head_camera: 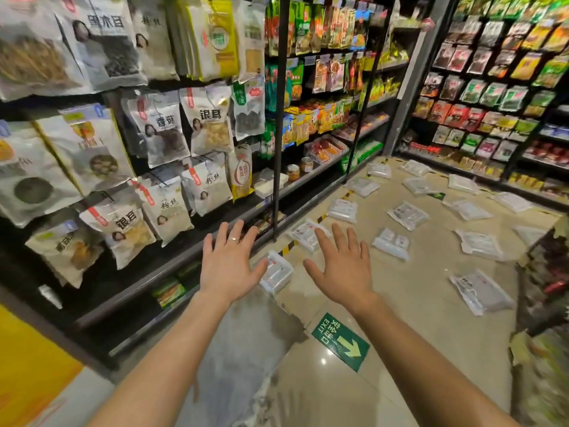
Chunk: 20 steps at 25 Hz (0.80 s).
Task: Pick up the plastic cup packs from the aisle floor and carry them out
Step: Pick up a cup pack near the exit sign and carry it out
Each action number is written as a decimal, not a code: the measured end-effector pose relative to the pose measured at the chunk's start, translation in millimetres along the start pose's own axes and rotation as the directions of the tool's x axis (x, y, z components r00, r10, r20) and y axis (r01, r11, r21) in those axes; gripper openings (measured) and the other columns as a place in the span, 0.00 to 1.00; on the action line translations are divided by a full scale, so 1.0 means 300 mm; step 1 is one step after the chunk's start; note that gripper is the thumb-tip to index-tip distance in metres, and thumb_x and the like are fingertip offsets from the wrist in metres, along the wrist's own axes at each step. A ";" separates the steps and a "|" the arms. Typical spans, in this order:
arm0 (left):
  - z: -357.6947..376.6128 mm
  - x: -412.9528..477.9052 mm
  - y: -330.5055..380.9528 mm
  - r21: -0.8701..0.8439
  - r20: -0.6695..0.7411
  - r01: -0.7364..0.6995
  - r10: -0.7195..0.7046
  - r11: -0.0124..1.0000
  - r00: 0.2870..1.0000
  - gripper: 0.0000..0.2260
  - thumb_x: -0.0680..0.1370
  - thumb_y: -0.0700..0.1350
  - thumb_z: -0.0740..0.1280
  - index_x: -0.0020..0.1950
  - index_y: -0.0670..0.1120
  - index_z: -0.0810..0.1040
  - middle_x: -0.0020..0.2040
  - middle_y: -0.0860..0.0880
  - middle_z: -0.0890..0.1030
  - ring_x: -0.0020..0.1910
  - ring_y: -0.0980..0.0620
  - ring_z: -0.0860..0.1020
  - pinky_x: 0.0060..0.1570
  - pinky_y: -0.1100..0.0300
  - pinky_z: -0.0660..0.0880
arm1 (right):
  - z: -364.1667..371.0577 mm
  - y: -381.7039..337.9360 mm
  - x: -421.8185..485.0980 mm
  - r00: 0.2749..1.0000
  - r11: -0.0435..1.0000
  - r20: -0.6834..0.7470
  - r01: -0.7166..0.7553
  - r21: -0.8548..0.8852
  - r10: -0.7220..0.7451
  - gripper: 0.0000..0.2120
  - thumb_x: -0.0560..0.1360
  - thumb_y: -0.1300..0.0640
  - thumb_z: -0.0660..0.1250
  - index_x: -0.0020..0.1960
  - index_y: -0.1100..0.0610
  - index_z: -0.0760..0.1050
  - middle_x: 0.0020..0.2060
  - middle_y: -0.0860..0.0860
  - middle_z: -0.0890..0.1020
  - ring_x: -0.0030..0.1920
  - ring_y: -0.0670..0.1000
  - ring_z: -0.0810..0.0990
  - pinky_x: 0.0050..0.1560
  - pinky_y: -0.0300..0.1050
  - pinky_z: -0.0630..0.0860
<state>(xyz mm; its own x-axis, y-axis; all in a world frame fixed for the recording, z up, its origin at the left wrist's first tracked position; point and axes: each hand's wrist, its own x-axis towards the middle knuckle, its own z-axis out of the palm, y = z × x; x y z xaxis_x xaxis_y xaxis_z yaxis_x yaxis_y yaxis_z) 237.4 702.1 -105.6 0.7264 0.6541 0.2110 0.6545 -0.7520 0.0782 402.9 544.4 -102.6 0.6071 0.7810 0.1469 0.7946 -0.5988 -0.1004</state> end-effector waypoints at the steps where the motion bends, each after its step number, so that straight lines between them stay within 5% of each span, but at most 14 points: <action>1: 0.021 0.088 -0.039 0.003 0.017 -0.012 0.012 1.000 1.000 0.32 0.78 0.67 0.51 0.80 0.55 0.54 0.80 0.48 0.55 0.79 0.42 0.49 0.75 0.40 0.50 | 0.021 -0.023 0.084 1.000 1.000 0.015 -0.020 0.002 0.020 0.33 0.78 0.33 0.49 0.79 0.43 0.47 0.80 0.53 0.48 0.78 0.59 0.44 0.75 0.60 0.45; 6: 0.117 0.465 -0.162 -0.020 0.072 -0.085 0.087 0.996 0.994 0.32 0.78 0.66 0.53 0.80 0.55 0.55 0.80 0.48 0.55 0.79 0.43 0.49 0.75 0.40 0.49 | 0.122 -0.092 0.400 0.992 0.994 0.060 -0.109 0.014 0.108 0.38 0.72 0.30 0.38 0.79 0.42 0.45 0.80 0.52 0.47 0.78 0.59 0.44 0.75 0.61 0.46; 11: 0.250 0.751 -0.176 -0.017 0.130 -0.186 0.187 0.982 0.974 0.32 0.78 0.66 0.53 0.80 0.54 0.56 0.80 0.48 0.55 0.79 0.43 0.50 0.75 0.41 0.49 | 0.243 -0.076 0.632 0.976 0.981 0.100 -0.195 0.023 0.191 0.34 0.77 0.32 0.45 0.79 0.43 0.46 0.80 0.53 0.49 0.78 0.59 0.45 0.75 0.61 0.47; 20: 0.567 1.329 -0.104 0.013 0.211 -0.313 0.303 0.950 0.929 0.33 0.78 0.67 0.54 0.80 0.55 0.53 0.81 0.47 0.53 0.79 0.43 0.49 0.76 0.40 0.48 | 0.551 0.131 1.101 0.943 0.949 0.158 -0.306 0.080 0.292 0.38 0.73 0.30 0.39 0.79 0.44 0.46 0.80 0.54 0.44 0.78 0.60 0.44 0.75 0.61 0.46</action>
<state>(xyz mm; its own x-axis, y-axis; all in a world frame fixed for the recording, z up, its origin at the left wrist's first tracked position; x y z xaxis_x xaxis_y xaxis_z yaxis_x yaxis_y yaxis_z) 542.4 1000.2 -189.6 0.9178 0.3967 0.0142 0.3968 -0.9179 -0.0041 636.2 808.2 -220.7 0.8059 0.5903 -0.0459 0.5684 -0.7931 -0.2190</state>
